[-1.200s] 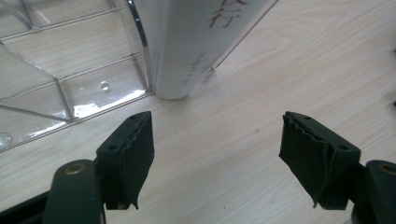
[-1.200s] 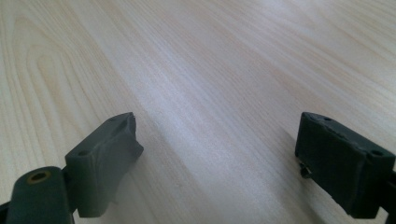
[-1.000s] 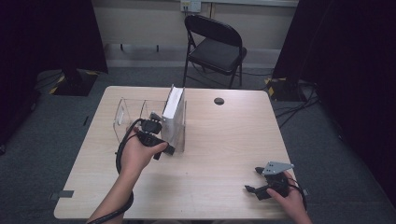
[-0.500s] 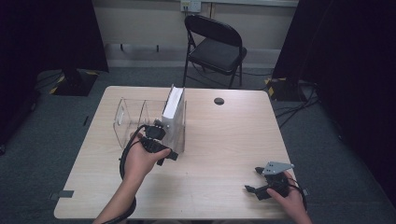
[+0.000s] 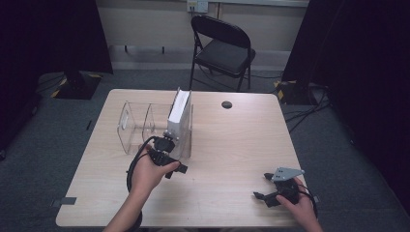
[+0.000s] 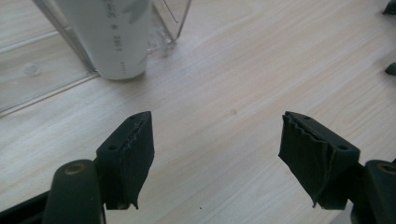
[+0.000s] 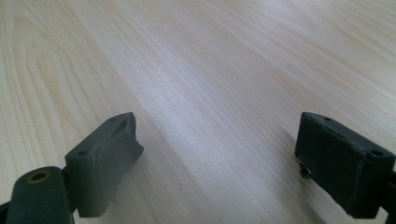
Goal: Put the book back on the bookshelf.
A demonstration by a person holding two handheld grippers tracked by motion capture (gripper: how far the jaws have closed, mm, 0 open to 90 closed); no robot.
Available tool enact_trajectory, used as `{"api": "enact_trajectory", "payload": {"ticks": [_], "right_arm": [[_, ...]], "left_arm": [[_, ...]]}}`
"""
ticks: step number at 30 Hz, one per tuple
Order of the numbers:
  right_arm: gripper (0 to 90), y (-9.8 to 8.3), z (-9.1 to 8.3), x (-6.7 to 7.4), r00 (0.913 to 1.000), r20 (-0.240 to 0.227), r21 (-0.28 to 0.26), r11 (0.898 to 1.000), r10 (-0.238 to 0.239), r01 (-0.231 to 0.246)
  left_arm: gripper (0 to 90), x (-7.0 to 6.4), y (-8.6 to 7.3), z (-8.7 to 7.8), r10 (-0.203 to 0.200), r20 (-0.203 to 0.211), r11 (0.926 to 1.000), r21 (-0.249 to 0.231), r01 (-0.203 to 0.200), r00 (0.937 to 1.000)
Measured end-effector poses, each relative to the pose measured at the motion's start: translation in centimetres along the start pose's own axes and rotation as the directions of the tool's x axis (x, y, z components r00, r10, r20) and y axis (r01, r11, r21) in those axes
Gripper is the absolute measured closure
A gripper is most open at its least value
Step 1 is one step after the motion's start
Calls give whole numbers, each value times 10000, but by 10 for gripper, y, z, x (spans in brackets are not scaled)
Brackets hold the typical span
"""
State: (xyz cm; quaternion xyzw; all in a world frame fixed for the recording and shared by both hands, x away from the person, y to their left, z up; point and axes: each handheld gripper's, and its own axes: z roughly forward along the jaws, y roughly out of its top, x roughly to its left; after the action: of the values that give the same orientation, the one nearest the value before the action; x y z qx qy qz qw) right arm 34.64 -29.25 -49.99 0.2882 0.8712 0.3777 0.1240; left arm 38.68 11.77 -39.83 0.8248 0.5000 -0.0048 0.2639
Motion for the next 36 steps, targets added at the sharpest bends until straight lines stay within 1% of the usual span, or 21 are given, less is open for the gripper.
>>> {"api": "enact_trajectory", "payload": {"ticks": [1,3,4,7,8,9,10,11,12,13,16,20,22,24,26,28,30,31,33,35,36], "right_arm": [[119,0,0,0,10000,2,-1,10000,-1,1],[119,0,0,0,10000,1,0,10000,2,-2],[119,0,0,0,10000,-1,-1,10000,0,0],[119,0,0,0,10000,1,-2,10000,-5,5],[119,0,0,0,10000,0,0,10000,-2,2],[119,0,0,0,10000,1,-2,10000,-5,5],[119,0,0,0,10000,0,-2,10000,-3,3],[119,0,0,0,10000,-1,-4,10000,-3,3],[119,0,0,0,10000,-1,-4,10000,-3,3],[119,0,0,0,10000,1,-3,10000,-1,1],[119,0,0,0,10000,3,-3,10000,-2,2],[119,0,0,0,10000,2,-1,10000,-5,5],[119,0,0,0,10000,1,-2,10000,-8,8],[119,0,0,0,10000,3,-3,10000,-7,7],[119,0,0,0,10000,2,-2,10000,-6,6],[119,0,0,0,10000,1,-2,10000,-5,5],[119,0,0,0,10000,0,-2,10000,-7,7],[119,0,0,0,10000,1,-2,10000,-4,4],[119,0,0,0,10000,-2,-2,10000,-3,3],[119,0,0,0,10000,0,-1,10000,-6,6],[119,0,0,0,10000,1,-3,10000,-6,6]], "left_arm": [[261,0,-1,1,140,42,9999,93,-140,9999],[262,-1,-2,4,162,108,9998,106,-164,9998],[262,-2,-2,5,73,126,10000,27,-73,9999],[262,-4,-3,9,121,192,9999,63,-122,9997],[263,-4,-3,10,227,188,9997,116,-229,9996],[263,-5,-4,11,143,193,9999,84,-145,9997],[263,-5,-4,12,235,212,9996,121,-238,9995],[263,-6,-4,13,213,225,9997,108,-216,9995],[263,-6,-4,14,343,220,9993,133,-346,9992],[263,-7,-4,15,289,201,9995,97,-291,9994],[261,-8,-4,18,416,264,9990,151,-420,9988],[259,-12,-5,24,428,289,9989,168,-433,9987],[259,-13,-5,27,530,336,9983,222,-538,9980],[259,-16,-5,31,497,357,9985,229,-506,9981],[259,-17,-5,33,616,426,9976,285,-629,9972],[257,-20,-5,36,621,458,9975,315,-635,9970],[254,-23,-5,41,664,591,9969,383,-688,9960],[253,-23,-5,42,728,613,9964,398,-753,9955],[253,-25,-5,44,681,616,9967,408,-707,9958],[250,-26,-5,47,787,578,9958,426,-813,9952],[250,-27,-5,48,785,662,9957,438,-815,9947]]}}
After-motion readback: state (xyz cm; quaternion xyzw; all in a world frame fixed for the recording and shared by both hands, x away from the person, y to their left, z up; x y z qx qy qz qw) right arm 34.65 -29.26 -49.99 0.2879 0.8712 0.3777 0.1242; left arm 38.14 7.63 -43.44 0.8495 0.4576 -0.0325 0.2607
